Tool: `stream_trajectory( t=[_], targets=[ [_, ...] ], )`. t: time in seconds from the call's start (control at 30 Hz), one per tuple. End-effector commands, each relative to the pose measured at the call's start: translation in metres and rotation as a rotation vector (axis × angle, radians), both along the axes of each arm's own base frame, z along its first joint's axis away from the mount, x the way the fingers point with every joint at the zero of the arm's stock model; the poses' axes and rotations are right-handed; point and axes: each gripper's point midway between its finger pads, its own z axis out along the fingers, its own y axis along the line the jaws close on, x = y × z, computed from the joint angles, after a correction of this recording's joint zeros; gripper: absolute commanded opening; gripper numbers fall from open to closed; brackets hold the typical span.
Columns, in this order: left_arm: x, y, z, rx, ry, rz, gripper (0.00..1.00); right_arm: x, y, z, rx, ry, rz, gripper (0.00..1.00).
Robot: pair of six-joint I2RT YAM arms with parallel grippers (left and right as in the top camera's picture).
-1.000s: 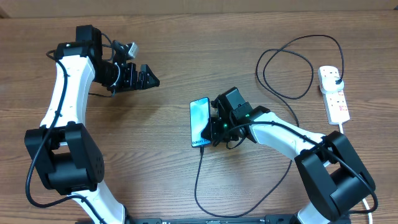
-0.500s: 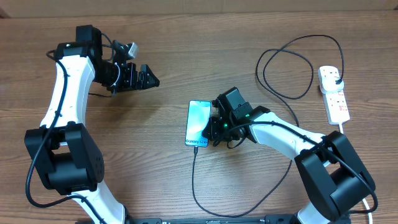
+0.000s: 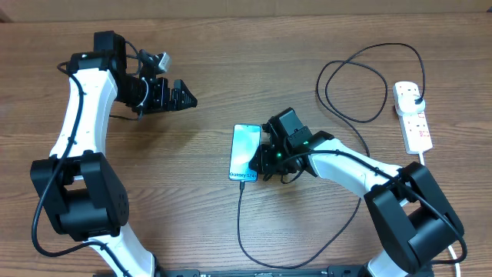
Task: Plug charger to phone and switch on socket
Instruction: 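Hold the phone on the table with the right gripper, then open the right gripper and lift it away from the phone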
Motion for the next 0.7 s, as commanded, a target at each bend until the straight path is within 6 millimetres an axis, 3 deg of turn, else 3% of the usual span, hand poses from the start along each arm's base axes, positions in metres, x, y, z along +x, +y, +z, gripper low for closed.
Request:
stream_trajectory(
  t=[0.0,0.23,0.33,0.5,0.67],
  targets=[
    [0.001,-0.003,0.008,0.005,-0.02,-0.003,1.0,0.0,-0.001,-0.001,-0.008,-0.009,0.005,0.44],
    [0.001,-0.003,0.008,0.005,-0.02,-0.003,1.0,0.0,-0.001,-0.001,-0.009,-0.009,0.004,0.76],
    [0.001,-0.003,0.008,0.005,-0.02,-0.003,1.0,0.001,-0.002,-0.002,-0.017,-0.01,-0.002,0.97],
    [0.001,-0.003,0.008,0.005,-0.02,-0.003,0.99,0.002,-0.004,-0.003,-0.026,0.002,-0.029,1.0],
    [0.001,-0.003,0.008,0.005,-0.02,-0.003,1.0,0.002,-0.005,0.013,0.014,0.037,-0.075,1.0]
  ],
)
